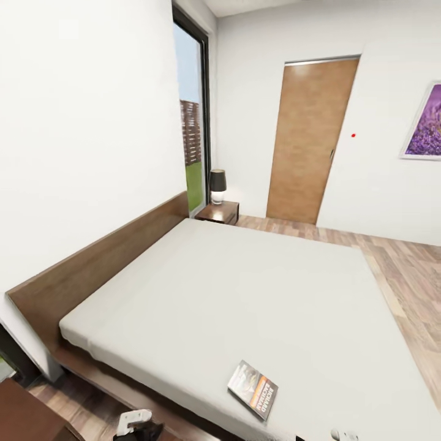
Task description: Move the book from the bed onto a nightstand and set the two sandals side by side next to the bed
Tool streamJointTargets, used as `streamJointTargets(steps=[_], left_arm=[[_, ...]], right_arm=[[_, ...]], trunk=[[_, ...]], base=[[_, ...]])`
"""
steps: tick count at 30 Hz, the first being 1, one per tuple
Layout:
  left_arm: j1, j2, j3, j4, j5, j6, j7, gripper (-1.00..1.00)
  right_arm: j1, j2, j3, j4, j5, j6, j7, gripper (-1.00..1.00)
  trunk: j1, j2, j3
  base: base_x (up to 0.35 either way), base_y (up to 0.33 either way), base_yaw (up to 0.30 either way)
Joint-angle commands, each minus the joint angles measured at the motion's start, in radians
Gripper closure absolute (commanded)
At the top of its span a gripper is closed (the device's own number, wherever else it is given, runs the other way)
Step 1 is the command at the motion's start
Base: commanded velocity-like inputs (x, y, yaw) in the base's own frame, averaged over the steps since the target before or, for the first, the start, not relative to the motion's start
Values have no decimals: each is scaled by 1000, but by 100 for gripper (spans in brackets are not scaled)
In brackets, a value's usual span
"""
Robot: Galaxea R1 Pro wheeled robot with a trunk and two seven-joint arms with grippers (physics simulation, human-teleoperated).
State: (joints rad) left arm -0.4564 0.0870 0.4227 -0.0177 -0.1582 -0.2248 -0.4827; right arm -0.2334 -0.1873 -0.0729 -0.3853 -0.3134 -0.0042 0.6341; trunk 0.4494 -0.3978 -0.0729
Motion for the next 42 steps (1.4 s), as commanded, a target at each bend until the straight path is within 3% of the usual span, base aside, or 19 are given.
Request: streamJointTargets(steps=[1, 21, 42], left_arm=[[-1, 0, 8, 1, -11, -5, -2, -100], [-1, 0, 8, 1, -11, -5, -2, -100], [-1, 0, 8, 1, -11, -5, -2, -100]], right_arm=[[-1, 0, -2, 2, -4, 0, 6, -100], [-1, 0, -2, 2, -4, 0, 6, -100], [-1, 0, -2, 2, -4, 0, 6, -100]], trunk=[[1, -2, -2], [1, -2, -2], [1, -2, -2]], base=[[0, 0, -300], [123, 92, -300], [8, 7, -300]])
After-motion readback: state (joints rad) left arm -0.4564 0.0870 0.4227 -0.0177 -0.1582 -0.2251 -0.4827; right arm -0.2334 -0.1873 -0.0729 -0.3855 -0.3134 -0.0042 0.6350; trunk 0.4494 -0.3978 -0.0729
